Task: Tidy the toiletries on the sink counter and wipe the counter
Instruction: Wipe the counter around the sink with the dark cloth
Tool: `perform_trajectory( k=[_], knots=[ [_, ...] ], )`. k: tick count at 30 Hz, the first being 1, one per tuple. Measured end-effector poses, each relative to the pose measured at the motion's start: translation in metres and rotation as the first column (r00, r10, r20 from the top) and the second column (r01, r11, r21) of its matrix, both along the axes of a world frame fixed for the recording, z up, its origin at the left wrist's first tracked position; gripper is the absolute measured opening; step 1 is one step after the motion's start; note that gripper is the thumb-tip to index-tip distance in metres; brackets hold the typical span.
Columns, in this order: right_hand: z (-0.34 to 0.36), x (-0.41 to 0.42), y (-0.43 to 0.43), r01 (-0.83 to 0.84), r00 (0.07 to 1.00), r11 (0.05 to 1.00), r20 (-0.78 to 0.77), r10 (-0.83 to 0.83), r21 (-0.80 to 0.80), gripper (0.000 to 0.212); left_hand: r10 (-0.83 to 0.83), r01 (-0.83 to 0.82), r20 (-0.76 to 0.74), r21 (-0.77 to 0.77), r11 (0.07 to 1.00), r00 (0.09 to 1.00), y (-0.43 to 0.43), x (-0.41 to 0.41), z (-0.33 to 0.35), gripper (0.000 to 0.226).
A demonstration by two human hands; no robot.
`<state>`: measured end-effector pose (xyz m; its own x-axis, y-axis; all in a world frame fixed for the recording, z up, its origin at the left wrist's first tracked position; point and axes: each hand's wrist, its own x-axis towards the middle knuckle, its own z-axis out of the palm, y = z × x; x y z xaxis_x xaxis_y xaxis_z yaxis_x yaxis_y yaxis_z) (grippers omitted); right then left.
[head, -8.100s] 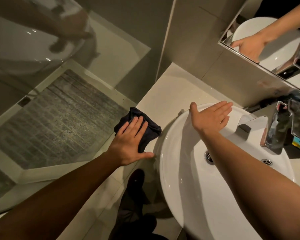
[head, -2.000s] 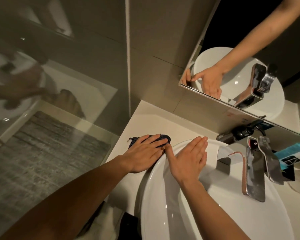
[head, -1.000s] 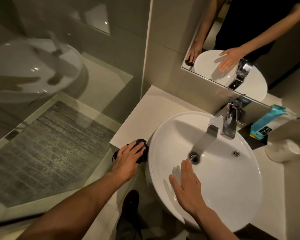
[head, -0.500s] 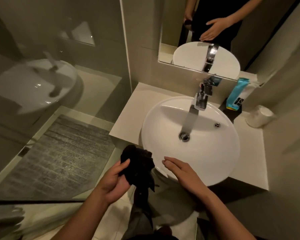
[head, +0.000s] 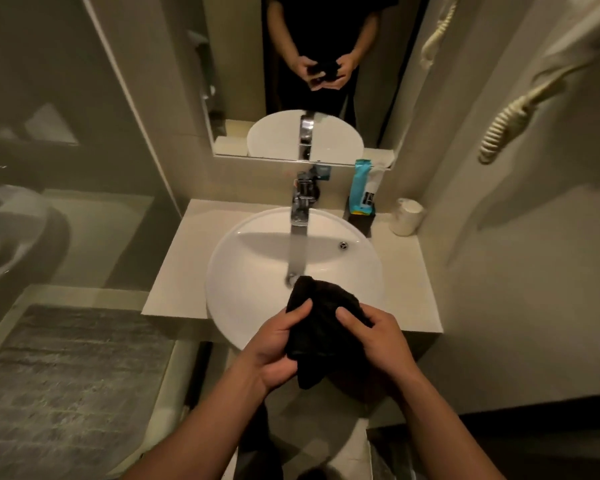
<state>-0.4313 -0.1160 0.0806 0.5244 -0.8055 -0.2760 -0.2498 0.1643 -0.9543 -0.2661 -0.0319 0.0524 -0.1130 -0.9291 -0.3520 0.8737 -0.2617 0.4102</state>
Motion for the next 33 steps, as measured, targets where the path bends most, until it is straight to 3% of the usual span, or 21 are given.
perform_trajectory(
  k=[4, 7, 14, 19, 20, 21, 23, 24, 25, 28, 31, 33],
  knots=[
    [0.001, -0.033, -0.021, 0.134, 0.985, 0.979, 0.090, -0.149, 0.153, 0.021, -0.134, 0.132, 0.124, 0.024, 0.991, 0.983, -0.038, -0.011, 0.001, 0.043],
    [-0.006, -0.054, -0.038, 0.252, 0.953, 0.954, 0.131, -0.274, 0.164, 0.023, -0.183, 0.177, 0.253, 0.047, 0.983, 0.950, -0.068, -0.029, -0.002, 0.040],
    [-0.010, -0.087, -0.106, 0.471, 0.874, 0.875, -0.076, -0.480, -0.113, 0.023, -0.233, 0.200, 0.492, 0.120, 0.972, 0.839, -0.144, -0.075, 0.000, 0.027],
    [-0.003, -0.081, -0.195, 0.454, 0.788, 0.828, -0.287, -0.545, -0.329, 0.028, -0.221, 0.189, 0.514, 0.114, 0.975, 0.829, -0.229, -0.085, 0.011, 0.030],
    [-0.004, -0.076, -0.216, 0.419, 0.745, 0.819, -0.367, -0.557, -0.392, 0.033, -0.232, 0.200, 0.608, 0.121, 0.972, 0.759, -0.248, -0.083, 0.011, 0.038],
    [-0.006, -0.070, -0.234, 0.373, 0.691, 0.810, -0.448, -0.568, -0.452, 0.041, -0.267, 0.228, 0.746, 0.157, 0.961, 0.610, -0.265, -0.080, 0.006, 0.051],
    [-0.020, -0.059, -0.256, 0.274, 0.565, 0.808, -0.592, -0.574, -0.522, 0.054, -0.324, 0.170, 0.936, 0.300, 0.939, 0.138, -0.287, -0.071, -0.016, 0.074],
    [-0.031, -0.053, -0.259, 0.226, 0.522, 0.811, -0.636, -0.569, -0.540, 0.055, -0.296, 0.093, 0.955, 0.297, 0.950, -0.024, -0.289, -0.064, -0.028, 0.078],
    [-0.045, -0.047, -0.257, 0.179, 0.508, 0.810, -0.653, -0.562, -0.558, 0.052, -0.243, 0.037, 0.962, 0.249, 0.968, -0.122, -0.288, -0.056, -0.040, 0.078],
    [-0.091, -0.036, -0.251, 0.064, 0.543, 0.832, -0.680, -0.492, -0.551, 0.048, -0.140, -0.033, 0.933, 0.137, 0.990, -0.330, -0.290, -0.025, -0.076, 0.076],
    [-0.128, -0.030, -0.258, 0.015, 0.570, 0.901, -0.736, -0.364, -0.434, 0.053, -0.213, -0.085, 0.848, 0.196, 0.977, -0.486, -0.309, 0.006, -0.098, 0.089],
    [-0.145, -0.025, -0.271, -0.020, 0.571, 0.922, -0.761, -0.307, -0.387, 0.059, -0.258, -0.103, 0.802, 0.241, 0.965, -0.539, -0.323, 0.018, -0.108, 0.097]
  ],
)
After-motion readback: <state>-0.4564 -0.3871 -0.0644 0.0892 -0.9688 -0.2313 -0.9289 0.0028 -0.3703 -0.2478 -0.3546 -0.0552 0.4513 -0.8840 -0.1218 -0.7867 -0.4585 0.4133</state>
